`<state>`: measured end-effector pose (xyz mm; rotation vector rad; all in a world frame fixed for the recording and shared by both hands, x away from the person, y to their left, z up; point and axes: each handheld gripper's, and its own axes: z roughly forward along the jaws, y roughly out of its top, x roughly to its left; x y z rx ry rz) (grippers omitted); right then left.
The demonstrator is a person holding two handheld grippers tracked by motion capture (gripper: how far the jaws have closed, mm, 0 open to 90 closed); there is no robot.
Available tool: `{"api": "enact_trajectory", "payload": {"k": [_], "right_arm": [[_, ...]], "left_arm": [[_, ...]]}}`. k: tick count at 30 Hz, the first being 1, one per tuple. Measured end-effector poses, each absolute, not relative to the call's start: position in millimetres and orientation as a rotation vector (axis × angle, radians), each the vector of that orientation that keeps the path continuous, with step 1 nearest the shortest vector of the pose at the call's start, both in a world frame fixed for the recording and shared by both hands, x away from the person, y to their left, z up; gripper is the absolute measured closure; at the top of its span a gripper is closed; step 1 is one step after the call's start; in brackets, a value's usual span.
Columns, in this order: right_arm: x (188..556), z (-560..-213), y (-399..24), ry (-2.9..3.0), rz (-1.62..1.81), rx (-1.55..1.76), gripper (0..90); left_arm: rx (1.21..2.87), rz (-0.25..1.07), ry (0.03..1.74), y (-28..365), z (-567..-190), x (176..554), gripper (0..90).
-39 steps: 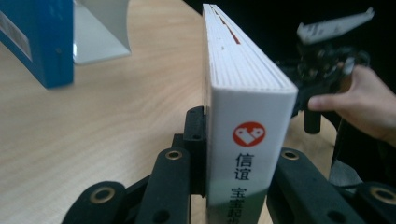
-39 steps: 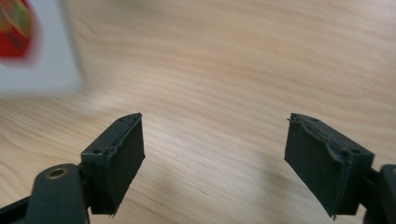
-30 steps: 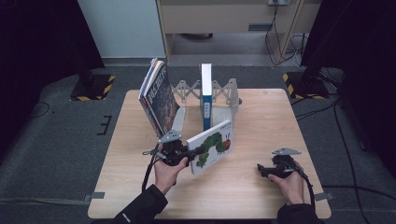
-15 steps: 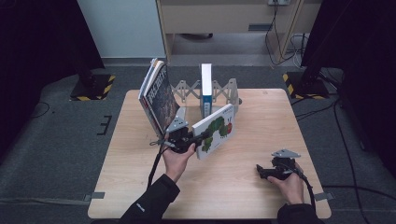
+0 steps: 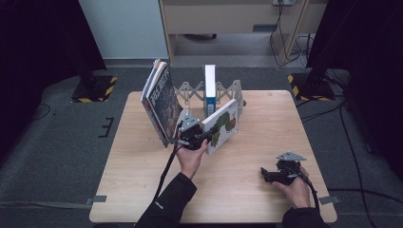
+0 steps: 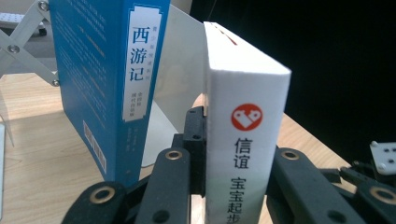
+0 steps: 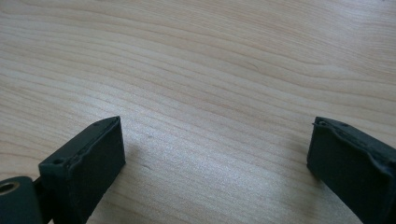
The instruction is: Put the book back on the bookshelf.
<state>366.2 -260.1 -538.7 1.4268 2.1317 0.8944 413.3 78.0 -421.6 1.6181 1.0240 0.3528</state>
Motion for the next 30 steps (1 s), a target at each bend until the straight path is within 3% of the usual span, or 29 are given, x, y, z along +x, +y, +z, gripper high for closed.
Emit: {"api": "enact_trajectory", "payload": {"k": [8,30], "right_arm": [[366,-539,-260,2.134,0.896,1.424,3.8],[367,-539,-260,2.134,0.894,1.428,3.2]], "left_arm": [[1.616,0.447,1.044,66,-424,425,74.7],[1.64,0.505,1.126,37,-455,443,74.6]]}}
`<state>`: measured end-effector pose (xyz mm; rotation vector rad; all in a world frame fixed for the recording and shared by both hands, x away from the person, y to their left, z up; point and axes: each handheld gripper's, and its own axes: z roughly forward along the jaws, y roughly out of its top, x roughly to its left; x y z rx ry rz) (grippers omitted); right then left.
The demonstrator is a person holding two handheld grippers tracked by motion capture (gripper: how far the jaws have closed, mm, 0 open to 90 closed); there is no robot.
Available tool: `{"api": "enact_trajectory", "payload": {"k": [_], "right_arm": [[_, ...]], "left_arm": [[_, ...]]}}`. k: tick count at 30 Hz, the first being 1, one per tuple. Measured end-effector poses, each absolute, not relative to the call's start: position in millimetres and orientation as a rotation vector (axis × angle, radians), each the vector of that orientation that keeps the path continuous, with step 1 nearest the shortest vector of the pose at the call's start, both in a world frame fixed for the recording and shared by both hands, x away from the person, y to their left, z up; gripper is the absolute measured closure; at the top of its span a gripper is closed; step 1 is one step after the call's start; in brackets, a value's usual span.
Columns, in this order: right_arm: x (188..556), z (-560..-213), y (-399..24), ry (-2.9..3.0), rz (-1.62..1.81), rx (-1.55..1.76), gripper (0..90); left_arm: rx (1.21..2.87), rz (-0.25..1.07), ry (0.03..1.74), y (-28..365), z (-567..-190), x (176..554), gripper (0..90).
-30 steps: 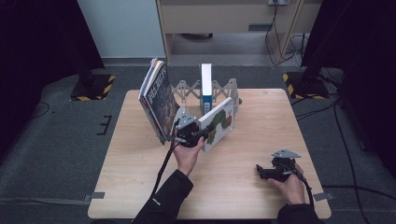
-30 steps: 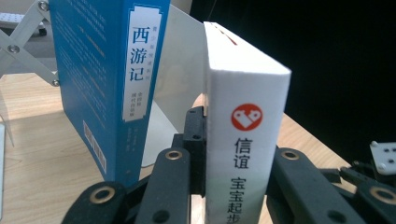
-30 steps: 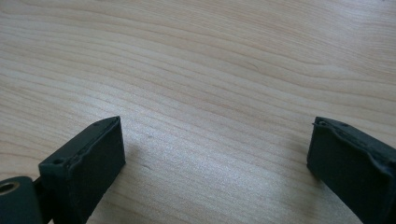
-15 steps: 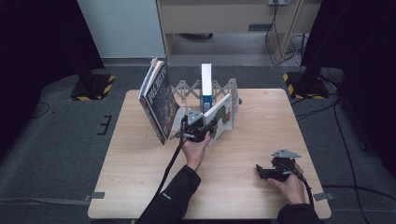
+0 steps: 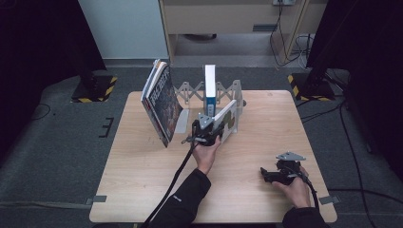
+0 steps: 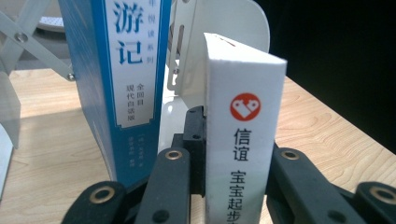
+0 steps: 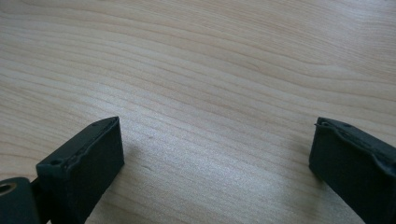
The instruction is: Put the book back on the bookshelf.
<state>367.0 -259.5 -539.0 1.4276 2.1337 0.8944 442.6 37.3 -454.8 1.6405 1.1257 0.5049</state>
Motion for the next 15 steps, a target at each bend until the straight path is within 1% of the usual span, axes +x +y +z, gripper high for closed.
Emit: {"api": "enact_trajectory", "payload": {"k": [7,15], "right_arm": [[367,-539,-259,2.134,0.894,1.428,3.1],[367,-539,-259,2.135,0.893,1.426,3.0]], "left_arm": [[1.645,0.503,1.138,35,-463,446,74.5],[1.654,0.511,1.126,33,-469,442,74.1]]}}
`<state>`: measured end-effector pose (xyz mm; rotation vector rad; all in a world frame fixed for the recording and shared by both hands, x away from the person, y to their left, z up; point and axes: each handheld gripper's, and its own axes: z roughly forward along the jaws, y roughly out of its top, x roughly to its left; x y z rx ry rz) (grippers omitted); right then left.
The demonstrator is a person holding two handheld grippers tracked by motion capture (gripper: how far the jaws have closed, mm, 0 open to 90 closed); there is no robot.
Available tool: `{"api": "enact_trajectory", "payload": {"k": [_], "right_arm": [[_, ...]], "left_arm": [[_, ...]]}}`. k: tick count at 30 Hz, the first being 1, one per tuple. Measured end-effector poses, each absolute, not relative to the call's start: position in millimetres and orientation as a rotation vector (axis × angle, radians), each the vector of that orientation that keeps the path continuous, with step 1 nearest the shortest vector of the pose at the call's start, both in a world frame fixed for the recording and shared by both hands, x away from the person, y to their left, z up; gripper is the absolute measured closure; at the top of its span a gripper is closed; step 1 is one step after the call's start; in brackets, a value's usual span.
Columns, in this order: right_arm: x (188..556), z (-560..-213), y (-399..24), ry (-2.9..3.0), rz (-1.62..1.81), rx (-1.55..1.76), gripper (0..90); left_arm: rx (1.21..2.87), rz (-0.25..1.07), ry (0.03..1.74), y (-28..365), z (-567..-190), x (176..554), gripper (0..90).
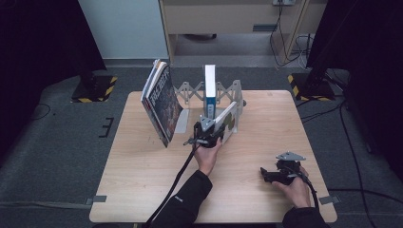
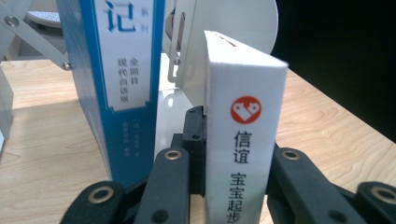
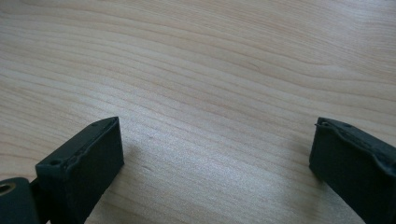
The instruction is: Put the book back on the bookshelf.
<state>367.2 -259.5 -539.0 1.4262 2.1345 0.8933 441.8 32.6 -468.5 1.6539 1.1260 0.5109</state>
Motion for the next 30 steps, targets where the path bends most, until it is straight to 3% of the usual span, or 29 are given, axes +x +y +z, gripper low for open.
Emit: {"api": "enact_trajectory", "payload": {"k": [30], "right_arm": [[367,-539,-259,2.13,0.892,1.428,2.6]], "left_arm": [[1.734,0.53,1.118,34,-497,422,74.3]]}}
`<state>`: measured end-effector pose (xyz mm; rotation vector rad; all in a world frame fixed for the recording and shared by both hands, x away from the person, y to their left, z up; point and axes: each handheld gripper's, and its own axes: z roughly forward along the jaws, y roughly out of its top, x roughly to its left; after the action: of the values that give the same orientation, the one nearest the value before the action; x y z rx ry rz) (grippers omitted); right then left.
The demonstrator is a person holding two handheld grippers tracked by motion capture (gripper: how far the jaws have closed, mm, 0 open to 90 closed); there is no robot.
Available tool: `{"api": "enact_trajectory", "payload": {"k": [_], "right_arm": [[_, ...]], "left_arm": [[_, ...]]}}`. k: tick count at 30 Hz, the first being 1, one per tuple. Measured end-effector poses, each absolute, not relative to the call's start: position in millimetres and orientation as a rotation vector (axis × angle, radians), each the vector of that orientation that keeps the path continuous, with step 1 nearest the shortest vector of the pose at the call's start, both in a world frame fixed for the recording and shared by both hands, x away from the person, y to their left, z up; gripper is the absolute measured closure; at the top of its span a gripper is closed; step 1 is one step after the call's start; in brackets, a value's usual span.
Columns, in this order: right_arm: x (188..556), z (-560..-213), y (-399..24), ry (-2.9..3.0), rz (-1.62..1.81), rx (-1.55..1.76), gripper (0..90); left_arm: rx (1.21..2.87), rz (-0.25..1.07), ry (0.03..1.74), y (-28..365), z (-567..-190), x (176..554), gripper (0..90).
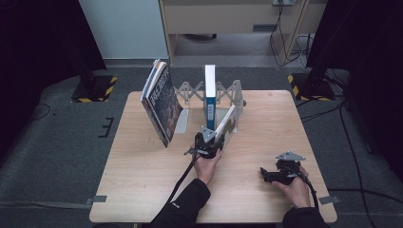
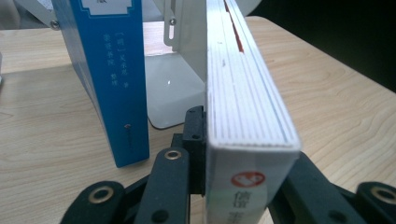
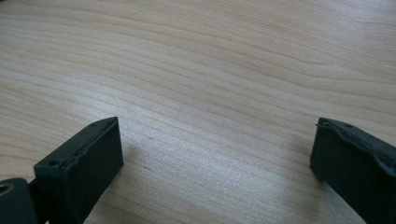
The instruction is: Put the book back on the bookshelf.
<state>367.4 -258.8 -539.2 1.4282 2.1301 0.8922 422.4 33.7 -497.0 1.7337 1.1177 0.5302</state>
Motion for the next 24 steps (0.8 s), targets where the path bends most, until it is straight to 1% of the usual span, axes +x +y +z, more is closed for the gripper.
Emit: {"api": "enact_trajectory", "payload": {"k": [11,16,20,22,24], "right_arm": [[367,-539,-259,2.132,0.891,1.429,2.5],[368,-539,-259,2.132,0.89,1.43,2.3],[368,-539,-259,2.132,0.89,1.43,2.2],[368,-539,-259,2.132,0.889,1.429,2.2],[368,-539,-259,2.134,0.889,1.425,2.1]], "left_arm": [[1.726,0.543,1.117,31,-499,425,74.2],[1.708,0.513,1.112,31,-501,432,73.4],[1.711,0.496,1.085,32,-503,434,70.3],[1.718,0.476,1.065,33,-505,435,65.3],[1.725,0.471,1.047,33,-506,432,63.4]]}}
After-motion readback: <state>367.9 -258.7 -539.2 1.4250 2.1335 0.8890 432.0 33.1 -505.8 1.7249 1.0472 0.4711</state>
